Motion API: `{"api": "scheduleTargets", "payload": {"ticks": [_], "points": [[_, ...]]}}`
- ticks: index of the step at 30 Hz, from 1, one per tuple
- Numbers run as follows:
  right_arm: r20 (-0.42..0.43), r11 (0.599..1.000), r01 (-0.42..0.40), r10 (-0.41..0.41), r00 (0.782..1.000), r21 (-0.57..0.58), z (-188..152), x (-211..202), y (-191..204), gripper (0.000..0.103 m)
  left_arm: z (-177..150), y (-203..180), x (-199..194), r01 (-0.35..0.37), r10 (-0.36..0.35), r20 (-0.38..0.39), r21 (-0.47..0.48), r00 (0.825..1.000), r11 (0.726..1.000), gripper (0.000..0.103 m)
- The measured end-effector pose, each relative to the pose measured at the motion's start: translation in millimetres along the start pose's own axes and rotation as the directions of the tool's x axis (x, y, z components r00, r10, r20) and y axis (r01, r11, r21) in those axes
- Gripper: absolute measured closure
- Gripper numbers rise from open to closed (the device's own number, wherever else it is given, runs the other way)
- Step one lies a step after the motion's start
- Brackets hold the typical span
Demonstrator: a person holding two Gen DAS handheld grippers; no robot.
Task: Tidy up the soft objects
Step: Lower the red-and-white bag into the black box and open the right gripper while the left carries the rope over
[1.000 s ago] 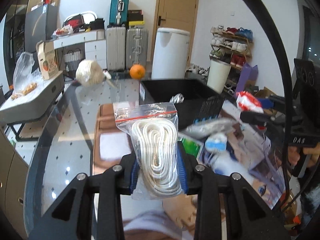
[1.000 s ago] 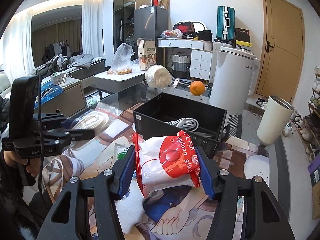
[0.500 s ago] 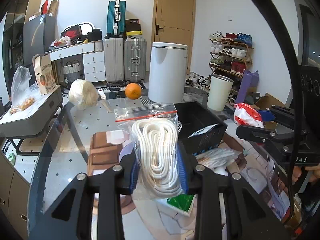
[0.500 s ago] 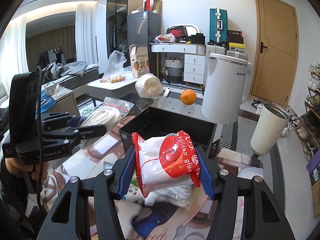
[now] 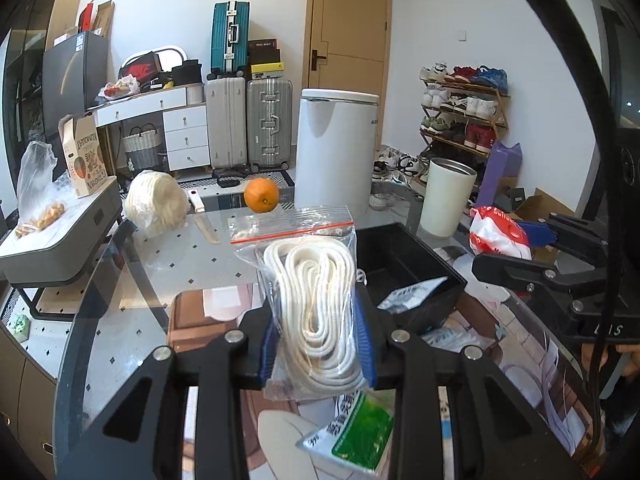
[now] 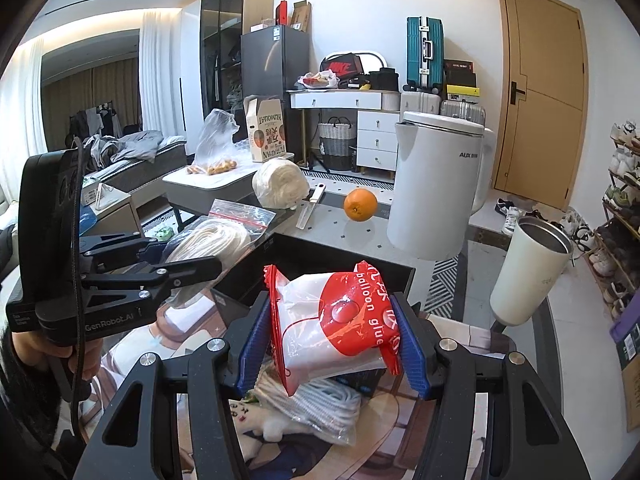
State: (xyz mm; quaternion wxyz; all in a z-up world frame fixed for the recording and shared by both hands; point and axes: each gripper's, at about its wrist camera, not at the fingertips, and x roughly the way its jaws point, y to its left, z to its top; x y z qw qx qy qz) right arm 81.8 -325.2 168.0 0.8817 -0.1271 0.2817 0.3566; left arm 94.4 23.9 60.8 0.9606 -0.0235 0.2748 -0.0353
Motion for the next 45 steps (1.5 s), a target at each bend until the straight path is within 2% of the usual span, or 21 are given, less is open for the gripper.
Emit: {"api": "scheduleTargets", "payload": {"ticks": [15,34,45], "points": [[-0.038,1.000,0.008,-0.008,0.999,0.006,4,22,-11,0.045,13,2,28,0.036,-0.036,-0.012,0.016,0.999,0.999,0.071],[-0.097,1.000,0.000,0.000,0.995,-0.002,8,59,-21,0.045,19,-7,68,0.081,-0.075,-0.089,0.060,0.993,0.995,0.071],[-0.138,0.999,-0.033,0.027,0.990,-0.040,13,85,-20,0.045,18,-8,83,0.094,-0.085,-0.117,0.076,0.990,0.993,0.071]]}}
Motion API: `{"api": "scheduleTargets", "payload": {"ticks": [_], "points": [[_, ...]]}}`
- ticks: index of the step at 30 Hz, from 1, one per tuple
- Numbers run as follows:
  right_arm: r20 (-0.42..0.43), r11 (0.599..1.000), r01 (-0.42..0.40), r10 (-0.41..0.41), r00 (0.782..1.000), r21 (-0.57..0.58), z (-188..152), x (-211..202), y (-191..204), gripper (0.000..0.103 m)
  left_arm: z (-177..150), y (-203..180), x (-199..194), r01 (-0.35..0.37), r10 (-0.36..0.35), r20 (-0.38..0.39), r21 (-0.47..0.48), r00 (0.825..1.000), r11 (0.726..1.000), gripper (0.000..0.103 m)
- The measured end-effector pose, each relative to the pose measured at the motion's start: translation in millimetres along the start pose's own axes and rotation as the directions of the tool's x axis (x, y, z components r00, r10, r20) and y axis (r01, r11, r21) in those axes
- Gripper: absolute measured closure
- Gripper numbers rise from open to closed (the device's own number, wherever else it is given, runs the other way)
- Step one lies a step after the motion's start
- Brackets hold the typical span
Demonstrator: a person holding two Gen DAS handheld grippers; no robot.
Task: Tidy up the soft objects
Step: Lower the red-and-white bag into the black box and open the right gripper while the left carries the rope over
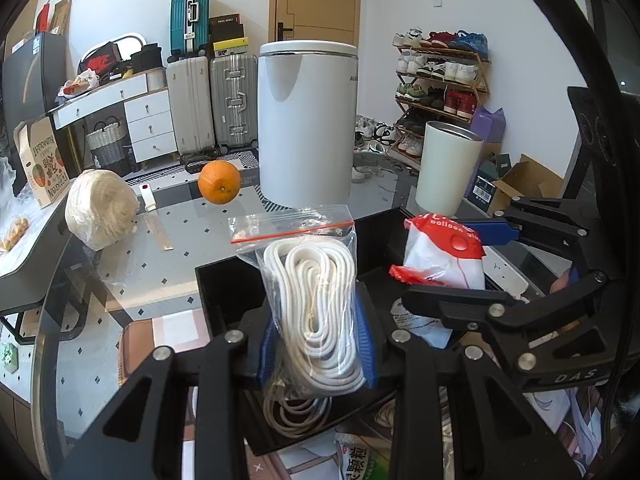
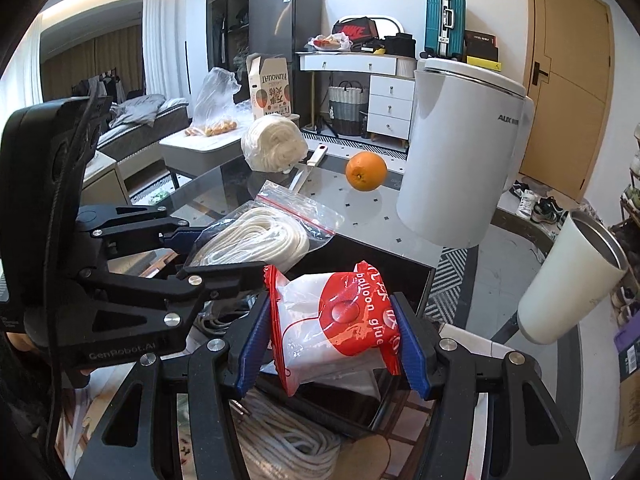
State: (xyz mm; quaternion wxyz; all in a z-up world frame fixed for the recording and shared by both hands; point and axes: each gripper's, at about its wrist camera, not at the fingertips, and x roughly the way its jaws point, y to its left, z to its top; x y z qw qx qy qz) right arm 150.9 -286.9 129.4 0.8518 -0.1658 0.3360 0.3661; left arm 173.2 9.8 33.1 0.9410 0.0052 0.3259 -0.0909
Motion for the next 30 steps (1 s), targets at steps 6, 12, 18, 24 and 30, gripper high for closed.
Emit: {"api": "scheduleTargets", "payload": {"ticks": [6,12,18,24,30], "points": [[-0.027,1.000,0.001,-0.001,1.000,-0.009,0,11,-2,0.045,0,2,6,0.002,-0.002,-0.015,0.003,1.000,1.000,0.071],[-0.061,1.000,-0.007,0.005,0.998,-0.018,2,22,-4,0.045,-1,3,6,0.005,-0.005,-0.013,-0.003,1.000,1.000,0.071],[-0.069,1.000,0.003,-0.005,0.998,-0.029,5,31,-6,0.044,-1,5,7,0.010,-0.010,-0.016,-0.009,1.000,1.000,0.071],[-0.029,0.999,0.013,-0.014,0.999,-0.036,5,24,-4,0.022,-1,6,6,0.005,-0.005,-0.014,-0.005,1.000,1.000,0.071],[-0.013,0.999,0.034,-0.035,0.999,-0.036,4,15,-5,0.015,-2,4,5,0.025,-0.025,-0.026,-0.004,0.999,1.000,0.071]]}}
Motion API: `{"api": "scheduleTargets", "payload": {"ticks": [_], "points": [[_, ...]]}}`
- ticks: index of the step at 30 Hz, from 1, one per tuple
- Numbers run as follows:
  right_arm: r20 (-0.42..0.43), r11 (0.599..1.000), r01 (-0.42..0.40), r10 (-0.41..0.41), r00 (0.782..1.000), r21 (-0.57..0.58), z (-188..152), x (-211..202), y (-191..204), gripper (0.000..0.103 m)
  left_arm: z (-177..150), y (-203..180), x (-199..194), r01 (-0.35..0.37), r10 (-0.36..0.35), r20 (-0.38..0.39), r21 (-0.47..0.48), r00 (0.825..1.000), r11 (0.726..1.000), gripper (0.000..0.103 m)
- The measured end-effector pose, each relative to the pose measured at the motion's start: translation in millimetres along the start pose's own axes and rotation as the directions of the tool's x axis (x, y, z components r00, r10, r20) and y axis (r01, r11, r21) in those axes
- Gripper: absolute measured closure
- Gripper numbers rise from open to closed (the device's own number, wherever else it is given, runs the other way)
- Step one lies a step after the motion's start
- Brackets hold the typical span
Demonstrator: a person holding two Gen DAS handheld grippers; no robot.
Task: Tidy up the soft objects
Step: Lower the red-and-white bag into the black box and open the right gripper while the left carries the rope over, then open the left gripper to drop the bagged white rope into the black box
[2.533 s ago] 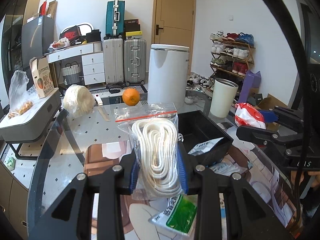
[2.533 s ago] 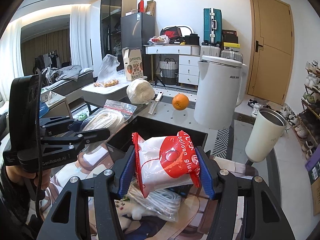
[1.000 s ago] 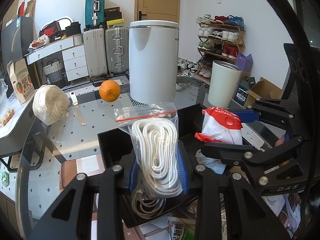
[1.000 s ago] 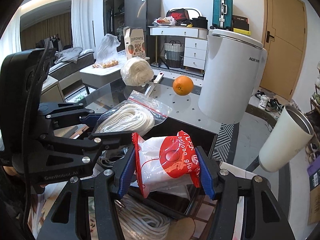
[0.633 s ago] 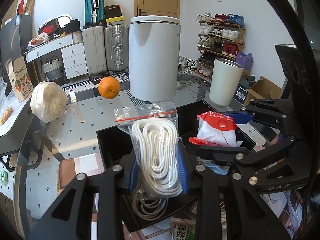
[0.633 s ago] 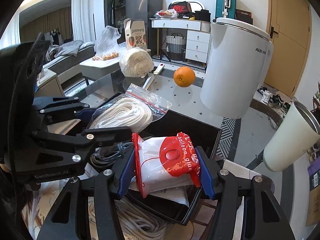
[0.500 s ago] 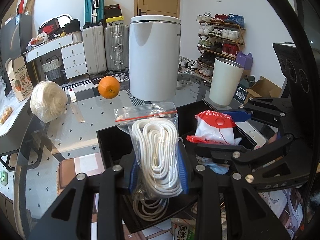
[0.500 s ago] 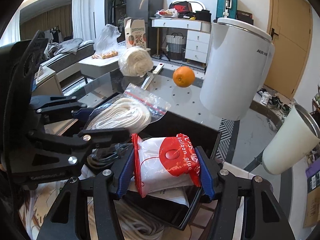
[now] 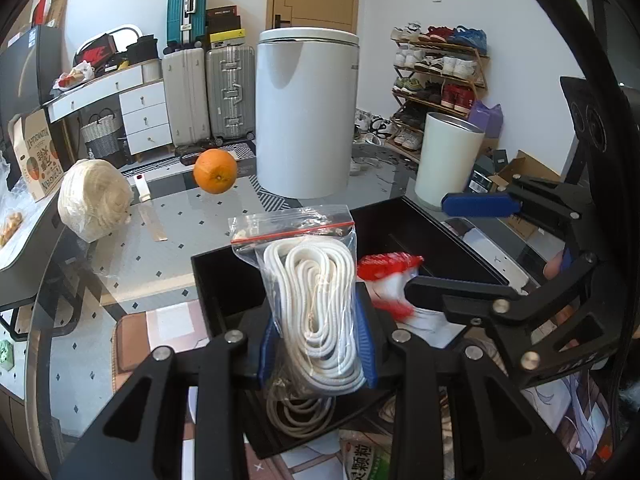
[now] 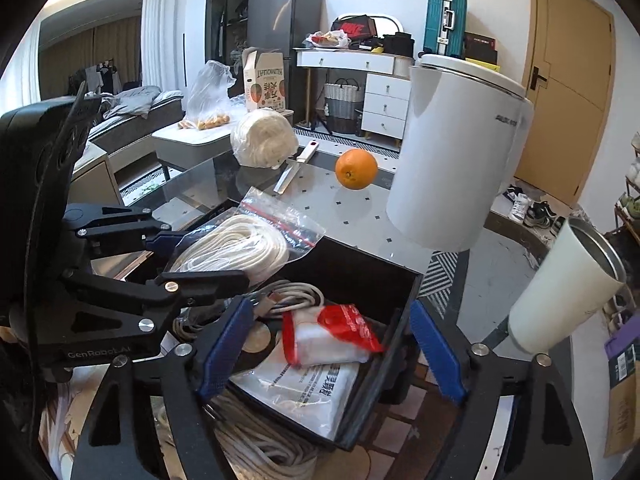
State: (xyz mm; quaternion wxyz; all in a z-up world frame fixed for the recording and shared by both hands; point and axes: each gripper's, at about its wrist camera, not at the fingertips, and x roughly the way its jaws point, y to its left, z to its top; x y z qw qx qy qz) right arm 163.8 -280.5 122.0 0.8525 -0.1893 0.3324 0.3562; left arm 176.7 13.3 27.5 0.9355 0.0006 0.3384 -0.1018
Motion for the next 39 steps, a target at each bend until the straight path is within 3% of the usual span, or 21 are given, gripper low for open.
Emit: {"api": "scheduleTargets", "payload": {"ticks": [9,12,15,18,21,29,39], "points": [[0.023,0.999,0.026,-0.026,0.999,0.029,-5,-14,-5,0.011,-1,0,9,-0.002,0.002,-0.035,0.004,0.999,1.000,0.066],[0.026,0.998,0.035,-0.036,0.999,0.047,-8,-18,-9,0.003,0,-4,3,0.005,-0.005,-0.034,0.007,0.999,1.000,0.043],[0.030,0.996,0.048,-0.051,0.998,0.074,-14,-24,-14,0.002,-1,-3,-9,0.028,-0.028,-0.022,-0.016,0.999,0.999,0.042],[0.043,0.993,0.046,-0.051,0.998,0.113,-20,-34,-19,0.001,-6,0,-22,0.015,-0.014,0.008,-0.040,1.000,0.999,0.013],[0.047,0.987,0.051,-0.059,0.997,0.152,-28,-43,-24,0.001,-15,3,-41,0.002,0.002,0.058,-0.065,0.998,0.998,0.002],[0.057,0.982,0.031,-0.042,0.997,0.189,-46,-74,-15,0.001,-37,7,-70,-0.094,0.102,0.078,-0.102,0.992,0.990,0.000],[0.025,0.989,0.019,-0.023,0.999,0.143,-64,-97,26,0.001,-67,7,-101,-0.110,0.125,0.100,-0.139,0.987,0.984,0.000]]}}
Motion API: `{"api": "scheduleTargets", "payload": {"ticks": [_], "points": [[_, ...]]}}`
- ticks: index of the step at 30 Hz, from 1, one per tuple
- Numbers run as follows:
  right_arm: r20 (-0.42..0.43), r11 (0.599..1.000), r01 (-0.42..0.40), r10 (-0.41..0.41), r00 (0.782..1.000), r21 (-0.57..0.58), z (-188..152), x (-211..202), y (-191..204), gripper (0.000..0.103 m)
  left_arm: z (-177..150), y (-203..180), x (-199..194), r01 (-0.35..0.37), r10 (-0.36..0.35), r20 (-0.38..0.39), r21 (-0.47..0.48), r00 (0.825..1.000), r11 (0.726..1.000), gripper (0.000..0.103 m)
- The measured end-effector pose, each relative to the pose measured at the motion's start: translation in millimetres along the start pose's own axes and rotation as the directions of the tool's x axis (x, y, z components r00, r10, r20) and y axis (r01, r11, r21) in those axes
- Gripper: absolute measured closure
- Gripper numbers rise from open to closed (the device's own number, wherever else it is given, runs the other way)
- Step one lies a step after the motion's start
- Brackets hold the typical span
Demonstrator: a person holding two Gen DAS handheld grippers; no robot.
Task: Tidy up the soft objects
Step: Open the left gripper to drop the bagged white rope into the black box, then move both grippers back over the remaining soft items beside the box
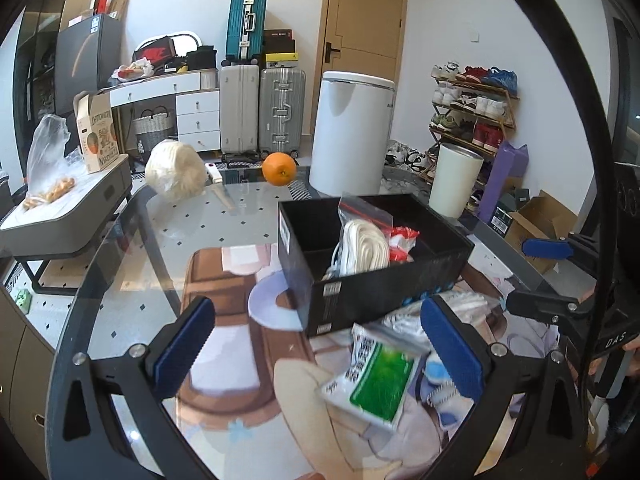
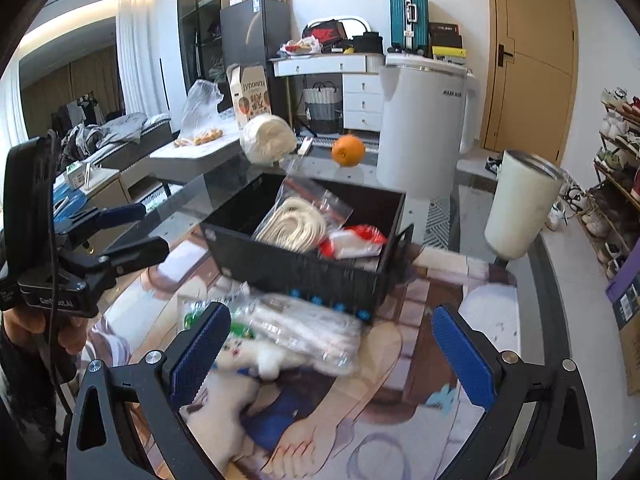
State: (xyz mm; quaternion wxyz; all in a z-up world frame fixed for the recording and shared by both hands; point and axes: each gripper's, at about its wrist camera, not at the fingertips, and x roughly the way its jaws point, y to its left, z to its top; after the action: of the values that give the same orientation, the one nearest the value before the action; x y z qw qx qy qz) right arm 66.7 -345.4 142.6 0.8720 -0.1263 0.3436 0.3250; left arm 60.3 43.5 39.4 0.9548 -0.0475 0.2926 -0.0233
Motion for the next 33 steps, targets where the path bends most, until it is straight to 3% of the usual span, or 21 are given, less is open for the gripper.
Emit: {"api": "scheduleTargets", "payload": {"ticks": [17,29,33], "points": [[-0.128,0.998,-0.057,0.053,0.990,-0.032,-46,7,30,0.001,-36,-5,-4,-0.018,0.018,-0.054,0.012,0.998,1.000,0.000],[-0.251,0.983,-0.182,0.168,0.953,-0.033,-73,26,51,0.001,-44,-8,-2,-0.015,0.018,-0.094,0.035,0.995,0.999,0.000],[-0.269,0.988,-0.142,0.119,0.956,-0.066,-77,35,58,0.001,-46,-9,1,0.001,0.004,-0.114,0.044,0.993,0.999,0.000]]}}
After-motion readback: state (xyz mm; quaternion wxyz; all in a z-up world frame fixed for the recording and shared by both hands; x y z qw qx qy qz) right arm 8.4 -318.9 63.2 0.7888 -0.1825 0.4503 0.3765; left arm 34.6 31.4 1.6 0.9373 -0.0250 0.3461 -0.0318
